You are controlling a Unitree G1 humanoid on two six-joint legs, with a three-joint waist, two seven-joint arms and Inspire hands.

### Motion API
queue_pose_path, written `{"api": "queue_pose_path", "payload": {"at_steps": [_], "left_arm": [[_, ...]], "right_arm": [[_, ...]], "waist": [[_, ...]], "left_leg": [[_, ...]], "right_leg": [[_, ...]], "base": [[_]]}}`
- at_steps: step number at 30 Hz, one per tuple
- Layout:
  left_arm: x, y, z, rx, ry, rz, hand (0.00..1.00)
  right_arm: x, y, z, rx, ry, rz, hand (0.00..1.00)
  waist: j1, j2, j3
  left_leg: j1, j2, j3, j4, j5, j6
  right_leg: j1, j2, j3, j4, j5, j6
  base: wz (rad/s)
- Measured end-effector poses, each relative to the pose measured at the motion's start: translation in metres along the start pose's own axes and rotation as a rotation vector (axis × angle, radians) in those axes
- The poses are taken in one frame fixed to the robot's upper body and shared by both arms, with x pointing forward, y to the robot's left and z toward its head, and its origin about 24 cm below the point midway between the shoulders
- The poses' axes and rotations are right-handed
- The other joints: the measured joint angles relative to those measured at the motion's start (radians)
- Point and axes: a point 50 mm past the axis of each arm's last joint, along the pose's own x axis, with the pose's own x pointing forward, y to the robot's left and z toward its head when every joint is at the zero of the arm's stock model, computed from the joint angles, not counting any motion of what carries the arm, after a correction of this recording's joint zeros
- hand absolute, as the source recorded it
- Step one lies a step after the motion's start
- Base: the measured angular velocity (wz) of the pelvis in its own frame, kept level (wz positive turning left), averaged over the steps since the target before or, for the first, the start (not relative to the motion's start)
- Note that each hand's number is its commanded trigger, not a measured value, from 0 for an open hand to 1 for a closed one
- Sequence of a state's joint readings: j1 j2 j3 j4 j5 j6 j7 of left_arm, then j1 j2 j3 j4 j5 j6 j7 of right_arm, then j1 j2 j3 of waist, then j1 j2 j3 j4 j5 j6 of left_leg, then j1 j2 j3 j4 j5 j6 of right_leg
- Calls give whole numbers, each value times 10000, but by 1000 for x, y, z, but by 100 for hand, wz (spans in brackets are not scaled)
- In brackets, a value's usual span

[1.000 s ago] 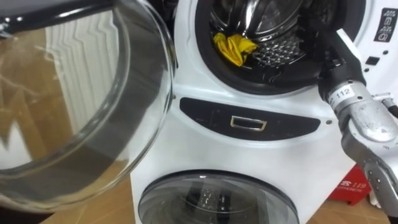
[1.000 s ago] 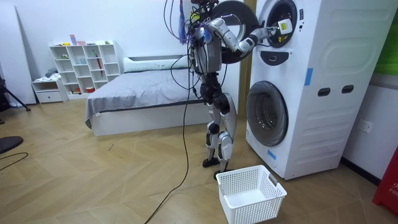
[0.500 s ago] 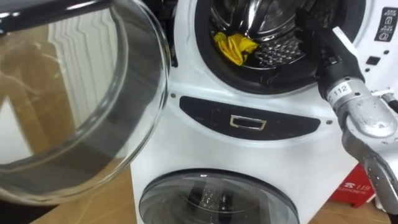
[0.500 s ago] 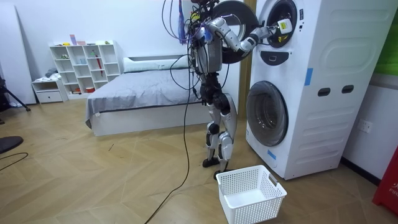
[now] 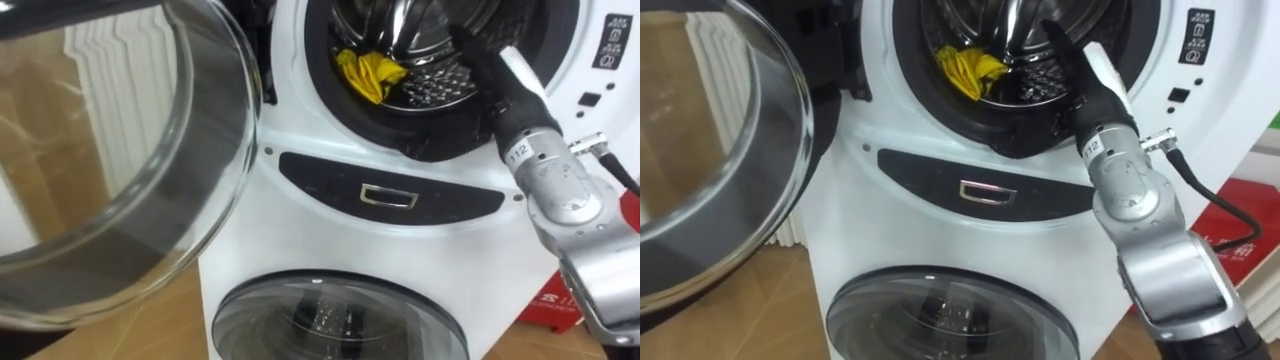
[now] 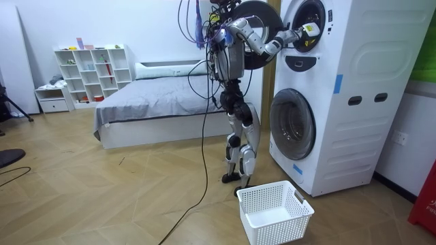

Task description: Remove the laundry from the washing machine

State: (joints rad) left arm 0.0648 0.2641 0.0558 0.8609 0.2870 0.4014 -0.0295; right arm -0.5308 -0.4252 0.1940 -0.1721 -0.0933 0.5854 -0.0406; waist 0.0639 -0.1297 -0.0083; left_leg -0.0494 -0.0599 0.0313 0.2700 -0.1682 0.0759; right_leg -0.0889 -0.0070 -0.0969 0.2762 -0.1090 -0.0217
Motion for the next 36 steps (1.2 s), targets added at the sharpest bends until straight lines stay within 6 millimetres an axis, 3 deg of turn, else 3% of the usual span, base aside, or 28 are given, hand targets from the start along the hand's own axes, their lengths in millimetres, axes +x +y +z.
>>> {"api": "queue_pose_path", "payload": {"at_steps": [18, 25, 30, 33, 36], "left_arm": [[-1, 1, 3, -11, -111, 18, 0], [-1, 0, 6, -214, -204, -45, 0], [-1, -5, 6, -388, -228, -238, 0], [0, -5, 4, -381, -184, -242, 0], [-1, -4, 11, -390, -430, -227, 0]], "right_arm": [[-1, 6, 6, -378, -208, 296, 0], [9, -1, 49, -76, -1912, 413, 0], [9, -1, 61, 185, -2593, 612, 0], [4, -2, 70, 188, -3156, 590, 0], [4, -3, 71, 166, -3334, 571, 0]], "waist": [[215, -20, 2], [550, -46, 69], [773, -26, 101], [637, 66, 149], [499, 137, 130]], "left_leg": [[100, 113, -361, -171, 172, -260], [295, 142, -593, -349, 210, -402], [416, 159, -773, -343, 28, -345], [430, 168, -760, -352, -96, -312], [457, 189, -696, -398, -160, -295]], "right_leg": [[120, 103, -355, -9, -80, -365], [392, 142, -593, -240, -195, -479], [721, 195, -736, -449, -182, -592], [808, 239, -675, -572, -211, -558], [788, 264, -608, -581, -215, -551]], "base": [[4], [14], [12], [-7], [-9]]}}
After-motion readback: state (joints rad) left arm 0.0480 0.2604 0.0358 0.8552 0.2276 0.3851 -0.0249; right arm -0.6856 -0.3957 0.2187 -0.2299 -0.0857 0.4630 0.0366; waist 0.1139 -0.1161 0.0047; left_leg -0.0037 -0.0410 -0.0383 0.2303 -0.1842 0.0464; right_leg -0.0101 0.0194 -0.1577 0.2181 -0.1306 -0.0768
